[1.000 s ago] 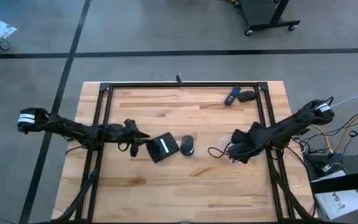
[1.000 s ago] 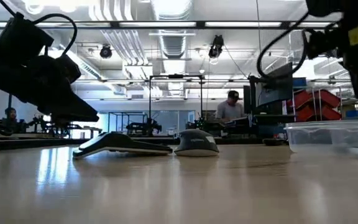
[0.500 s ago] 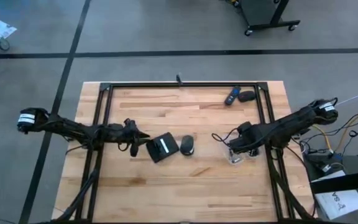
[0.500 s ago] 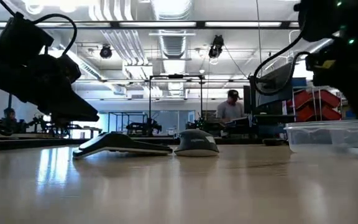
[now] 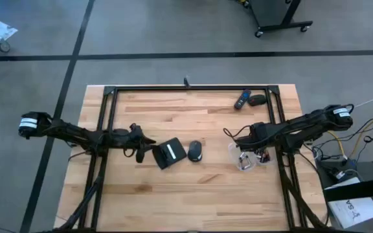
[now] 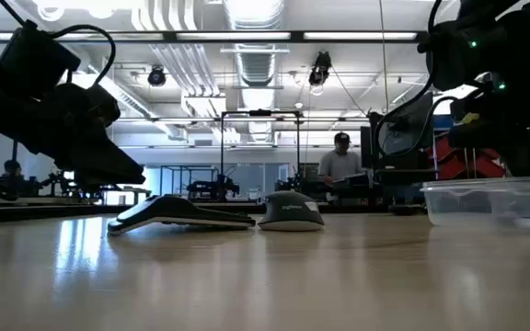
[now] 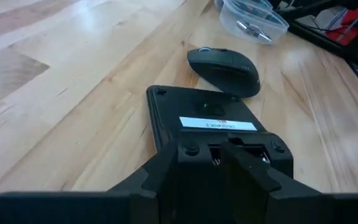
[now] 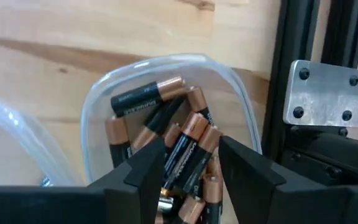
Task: Insert battery
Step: Insert the brown battery into the calculator battery compartment
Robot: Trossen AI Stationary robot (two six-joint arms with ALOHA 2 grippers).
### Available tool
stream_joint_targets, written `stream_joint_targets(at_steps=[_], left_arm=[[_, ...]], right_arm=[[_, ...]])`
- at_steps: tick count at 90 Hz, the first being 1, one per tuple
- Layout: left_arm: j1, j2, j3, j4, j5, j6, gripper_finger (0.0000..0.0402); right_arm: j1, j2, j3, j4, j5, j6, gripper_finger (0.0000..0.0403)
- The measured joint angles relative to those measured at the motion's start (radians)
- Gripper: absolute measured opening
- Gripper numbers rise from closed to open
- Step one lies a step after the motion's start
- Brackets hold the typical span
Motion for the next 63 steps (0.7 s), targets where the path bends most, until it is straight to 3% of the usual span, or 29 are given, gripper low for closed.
stream_joint_targets(at_steps=[40,63], left_arm=[[0.000,0.004,0.000,-0.001,0.001,0.003,0.0101],[0.000,0.003,0.000,-0.008,0.005,0.003,0.0100]], right_arm=[[0.001,0.095,-0.007,0.057,-0.023,0.169,0.0101],[0.001,0.140,-0.007,0.032,-0.021,0.280,0.0111]])
